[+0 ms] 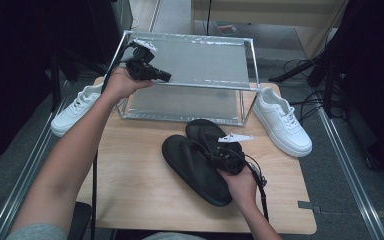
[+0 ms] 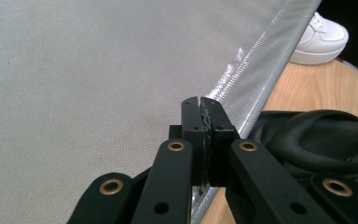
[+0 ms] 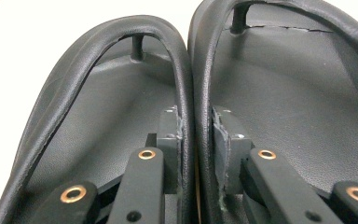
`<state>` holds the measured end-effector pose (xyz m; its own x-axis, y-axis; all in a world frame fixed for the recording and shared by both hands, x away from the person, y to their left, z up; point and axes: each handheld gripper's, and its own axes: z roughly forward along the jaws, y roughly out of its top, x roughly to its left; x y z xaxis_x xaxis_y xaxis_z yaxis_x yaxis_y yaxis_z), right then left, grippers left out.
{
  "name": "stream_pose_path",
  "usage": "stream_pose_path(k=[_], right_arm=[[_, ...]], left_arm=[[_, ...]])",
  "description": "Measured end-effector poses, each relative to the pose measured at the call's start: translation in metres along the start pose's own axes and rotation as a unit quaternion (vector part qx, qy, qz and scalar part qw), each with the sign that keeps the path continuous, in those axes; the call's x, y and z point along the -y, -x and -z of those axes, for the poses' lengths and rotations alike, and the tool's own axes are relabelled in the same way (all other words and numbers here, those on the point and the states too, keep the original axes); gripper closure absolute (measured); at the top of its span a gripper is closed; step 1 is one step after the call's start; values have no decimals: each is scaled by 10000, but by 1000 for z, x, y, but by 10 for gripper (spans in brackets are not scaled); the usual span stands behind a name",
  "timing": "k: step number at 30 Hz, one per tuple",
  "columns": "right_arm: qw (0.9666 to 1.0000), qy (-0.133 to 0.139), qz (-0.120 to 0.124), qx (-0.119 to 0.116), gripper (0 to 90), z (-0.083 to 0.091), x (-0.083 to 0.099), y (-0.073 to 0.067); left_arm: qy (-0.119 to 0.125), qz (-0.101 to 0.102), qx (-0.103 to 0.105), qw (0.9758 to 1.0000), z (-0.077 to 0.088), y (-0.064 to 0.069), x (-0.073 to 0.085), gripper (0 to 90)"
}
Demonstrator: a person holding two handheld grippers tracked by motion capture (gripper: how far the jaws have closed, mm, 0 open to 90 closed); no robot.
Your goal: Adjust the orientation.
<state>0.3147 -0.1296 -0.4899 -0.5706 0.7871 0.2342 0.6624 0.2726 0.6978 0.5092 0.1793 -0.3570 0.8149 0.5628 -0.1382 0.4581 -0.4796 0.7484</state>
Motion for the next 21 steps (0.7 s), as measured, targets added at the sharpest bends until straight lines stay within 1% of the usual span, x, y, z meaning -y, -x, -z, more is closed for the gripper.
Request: stream_pose_path(k=[3,4,5,6,8,9,11,12,13,14,16,17,18,20,21], right_arm=[[10000,41,-31,12,756,-4,-11,3],[10000,41,-31,12,756,-4,-11,3],[10000,46,-20,21,756,-8,-19,4],[10000,46,-20,21,756,-8,-19,4],[9999,71,-9,81,756,-15,-31,6],[9999,71,-9,81,756,-15,-31,6],[9998,118,-16,127,757,-20,-39,9],[9997,168,-130,126,757,-25,-46,13],[9997,168,-130,126,757,-25,-46,13],[9996,197,-173,141,756,-29,-49,14],[9992,273,-199,194,757,-36,-56,17],[9989,295,-259,272,757,-45,-62,20],[9989,295,-259,272,757,-45,-62,20],[9984,310,-294,359,756,-53,-67,23],[9978,342,-375,436,756,-61,-72,27]], left_arm=[[-5,64,58,10000,0,-2,0,897],[-5,64,58,10000,0,-2,0,896],[-13,-2,13,10000,0,-1,0,898],[-13,-2,13,10000,0,-1,0,899],[-48,-17,-15,10000,0,0,-1,900],[-57,-11,-21,10000,0,0,-1,900],[-68,4,-17,10000,0,0,-1,900],[-78,25,-25,10000,0,1,-1,900],[-95,24,-39,9999,0,1,-2,900],[-112,34,-39,9999,0,1,-3,900],[-199,-17,-74,9998,0,2,-5,900],[-253,-95,-136,9995,0,4,-6,900],[-253,-95,-136,9995,0,4,-6,900],[-268,-108,-142,9995,0,4,-6,900],[-266,-132,-136,9995,0,4,-6,900]])
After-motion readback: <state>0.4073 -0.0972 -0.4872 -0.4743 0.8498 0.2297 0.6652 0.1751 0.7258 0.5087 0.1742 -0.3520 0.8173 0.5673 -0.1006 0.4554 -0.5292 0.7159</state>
